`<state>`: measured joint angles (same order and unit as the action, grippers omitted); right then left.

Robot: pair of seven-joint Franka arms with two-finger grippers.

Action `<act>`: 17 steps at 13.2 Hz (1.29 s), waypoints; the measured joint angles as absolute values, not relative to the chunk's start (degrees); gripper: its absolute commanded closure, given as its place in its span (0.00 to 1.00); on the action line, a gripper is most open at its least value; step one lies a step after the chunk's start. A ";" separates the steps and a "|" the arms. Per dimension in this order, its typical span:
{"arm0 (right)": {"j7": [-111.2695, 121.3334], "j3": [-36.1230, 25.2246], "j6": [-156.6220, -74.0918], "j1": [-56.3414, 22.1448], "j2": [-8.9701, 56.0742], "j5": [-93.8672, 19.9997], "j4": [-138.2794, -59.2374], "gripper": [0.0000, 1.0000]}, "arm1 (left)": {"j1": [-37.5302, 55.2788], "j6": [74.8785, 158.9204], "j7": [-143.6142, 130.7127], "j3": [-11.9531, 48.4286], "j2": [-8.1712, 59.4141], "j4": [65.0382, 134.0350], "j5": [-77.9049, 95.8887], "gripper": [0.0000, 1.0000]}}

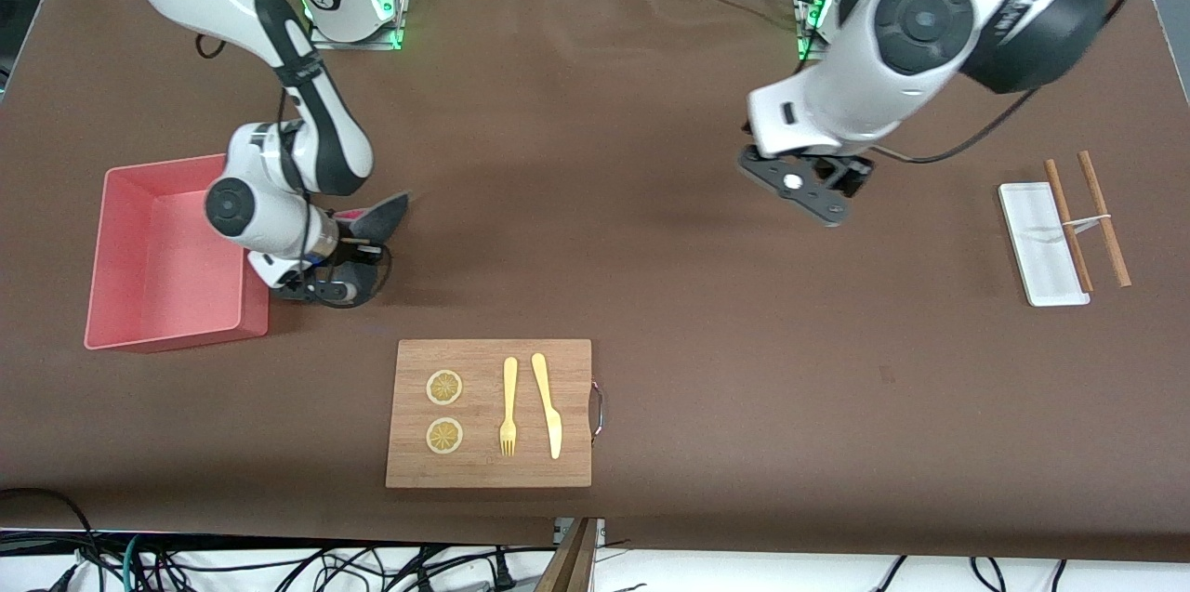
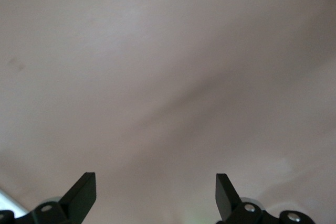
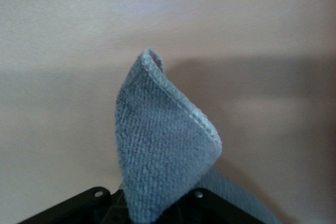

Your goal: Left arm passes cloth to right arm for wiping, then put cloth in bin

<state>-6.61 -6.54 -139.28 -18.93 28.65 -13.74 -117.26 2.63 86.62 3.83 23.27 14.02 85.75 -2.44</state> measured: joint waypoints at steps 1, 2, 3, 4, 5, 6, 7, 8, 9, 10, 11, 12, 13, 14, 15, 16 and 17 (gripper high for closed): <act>-9.87 -5.70 -139.33 -19.82 29.29 -13.75 -116.24 1.00 | 0.26 84.95 3.85 23.20 13.59 85.70 -2.78 0.00; -13.26 -4.21 -139.33 -20.29 29.77 -13.76 -114.93 1.00 | -2.09 84.06 3.89 23.16 13.25 85.48 -3.96 0.00; -16.90 -2.79 -139.33 -20.95 30.21 -13.76 -113.51 1.00 | -4.11 83.76 3.92 23.13 13.11 84.69 -5.80 0.00; -20.43 -1.80 -139.31 -21.95 30.65 -13.78 -112.15 1.00 | -5.83 83.53 3.93 23.10 13.09 83.32 -7.62 0.00; -23.74 -0.83 -139.30 -23.02 31.13 -14.13 -110.85 1.00 | -7.13 83.34 3.93 23.03 13.08 81.81 -8.77 0.00; -27.07 0.37 -139.30 -24.04 31.66 -15.06 -109.48 1.00 | -7.97 83.23 3.89 22.72 13.10 80.58 -9.36 0.00; -30.09 1.76 -139.31 -24.89 32.27 -16.06 -107.98 1.00 | -8.36 83.26 3.87 21.82 13.15 79.86 -9.78 0.00; -32.95 3.21 -139.31 -25.63 32.89 -16.68 -106.40 1.00 | -8.44 83.30 3.84 20.47 13.10 79.66 -9.91 0.00; -35.43 4.41 -139.31 -26.24 33.31 -16.91 -105.10 1.00 | -7.90 83.30 3.81 18.47 12.98 79.74 -9.91 0.00; -37.70 5.41 -139.32 -26.77 33.58 -17.17 -103.98 1.00 | -5.86 83.36 3.80 14.72 12.63 80.03 -9.39 0.00; -40.05 6.57 -139.33 -27.09 33.65 -17.39 -102.87 1.00 | -2.99 84.13 3.80 10.04 11.70 80.93 -7.68 0.00; -42.17 7.69 -139.33 -27.19 33.63 -17.44 -101.84 1.00 | -0.79 86.89 3.79 6.24 10.07 83.21 -5.43 0.00; -43.60 8.44 -139.32 -27.26 33.61 -17.44 -101.02 1.00 | 0.45 91.70 3.78 3.57 7.54 87.19 -3.57 0.00; -44.10 8.67 -139.25 -27.27 33.56 -17.44 -100.71 1.00 | 1.05 96.13 3.76 1.95 4.68 91.83 -2.65 0.00; -44.02 8.59 -139.04 -26.99 33.53 -17.44 -100.89 1.00 | 1.33 98.46 3.23 1.11 2.04 95.81 -2.15 0.00; -42.92 8.41 -138.75 -26.03 33.45 -17.44 -101.65 1.00 | 1.51 98.99 1.92 0.75 0.09 98.41 -2.07 0.00; -40.59 8.29 -138.57 -24.27 33.33 -17.44 -102.83 1.00 | 1.65 98.85 0.65 0.68 -1.17 99.92 -2.07 0.00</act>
<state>-40.59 8.29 -138.57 -24.27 33.33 -17.44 -102.83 1.65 98.85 0.65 0.68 -1.17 99.92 -2.07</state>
